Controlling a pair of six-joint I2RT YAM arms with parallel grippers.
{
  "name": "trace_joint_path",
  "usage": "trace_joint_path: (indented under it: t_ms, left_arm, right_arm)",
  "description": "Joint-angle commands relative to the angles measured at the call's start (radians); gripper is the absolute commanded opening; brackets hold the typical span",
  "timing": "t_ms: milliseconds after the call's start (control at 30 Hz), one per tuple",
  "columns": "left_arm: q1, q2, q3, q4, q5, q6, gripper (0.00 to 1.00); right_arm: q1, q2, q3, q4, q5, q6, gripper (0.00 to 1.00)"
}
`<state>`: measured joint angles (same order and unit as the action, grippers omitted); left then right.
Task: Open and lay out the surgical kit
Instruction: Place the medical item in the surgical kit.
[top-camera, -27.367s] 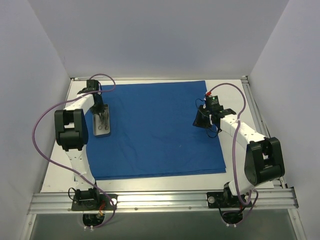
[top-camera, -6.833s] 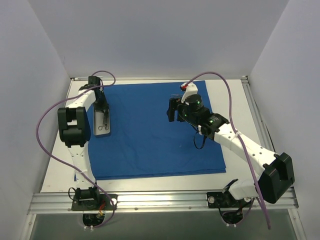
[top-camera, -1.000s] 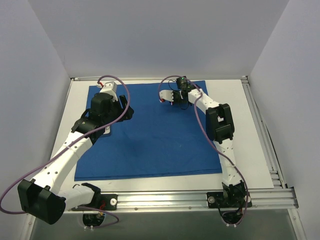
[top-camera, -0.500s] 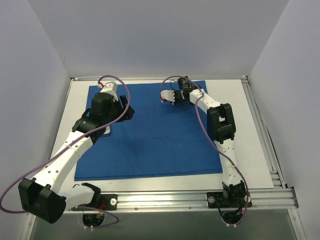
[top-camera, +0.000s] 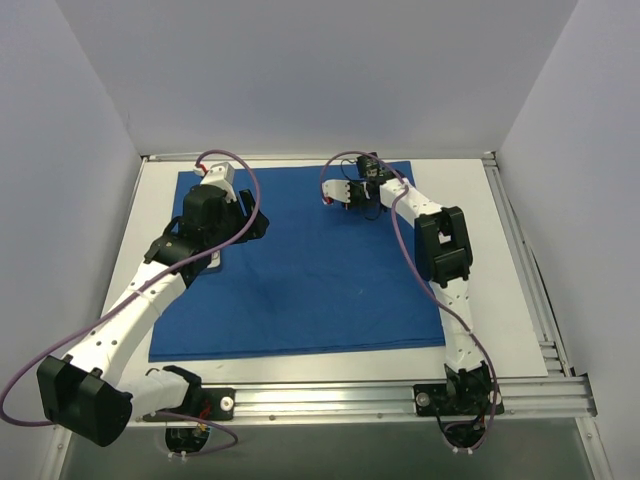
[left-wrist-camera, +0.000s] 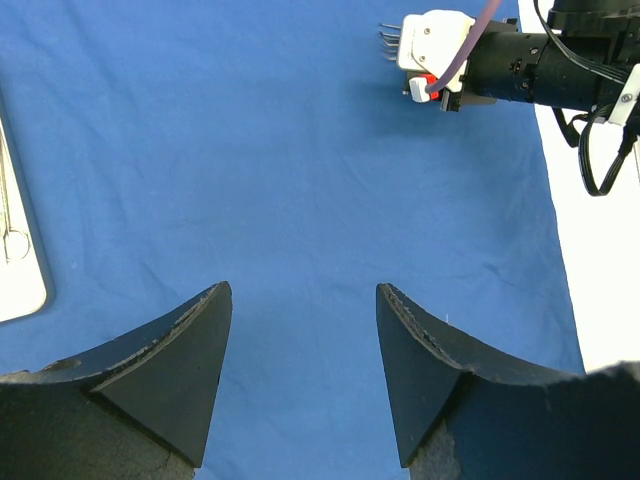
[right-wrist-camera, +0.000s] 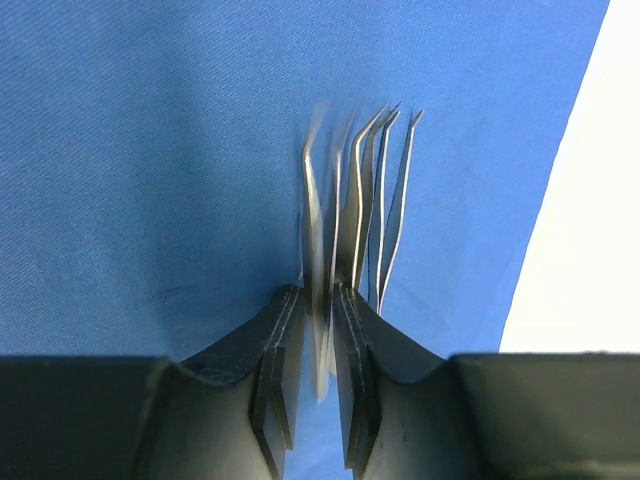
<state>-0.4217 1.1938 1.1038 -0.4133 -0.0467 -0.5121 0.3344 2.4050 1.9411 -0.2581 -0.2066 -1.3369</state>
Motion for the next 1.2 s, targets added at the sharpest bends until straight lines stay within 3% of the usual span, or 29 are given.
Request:
trace_joint_path:
  t_ms: [0, 467, 967, 1167]
  left_arm:
    - [0.008, 0.001, 0.018, 0.044, 0.011, 0.001, 0.68]
    - [0.008, -0.002, 0.018, 0.047, 0.013, 0.0, 0.68]
    - [0.015, -0.011, 0.002, 0.047, 0.011, -0.008, 0.68]
    - [0.055, 0.007, 0.031, 0.01, 0.027, -0.011, 0.68]
  right_arm:
    - [-0.011, -0.044, -0.031, -0.084, 0.006, 0.01, 0.21]
    - [-0.003, -0.067, -0.044, -0.081, 0.009, 0.018, 0.22]
    - [-0.001, -0.155, -0.145, 0.069, -0.019, 0.064, 0.3]
    - [0.0, -0.24, -0.199, 0.206, -0.008, 0.178, 0.44]
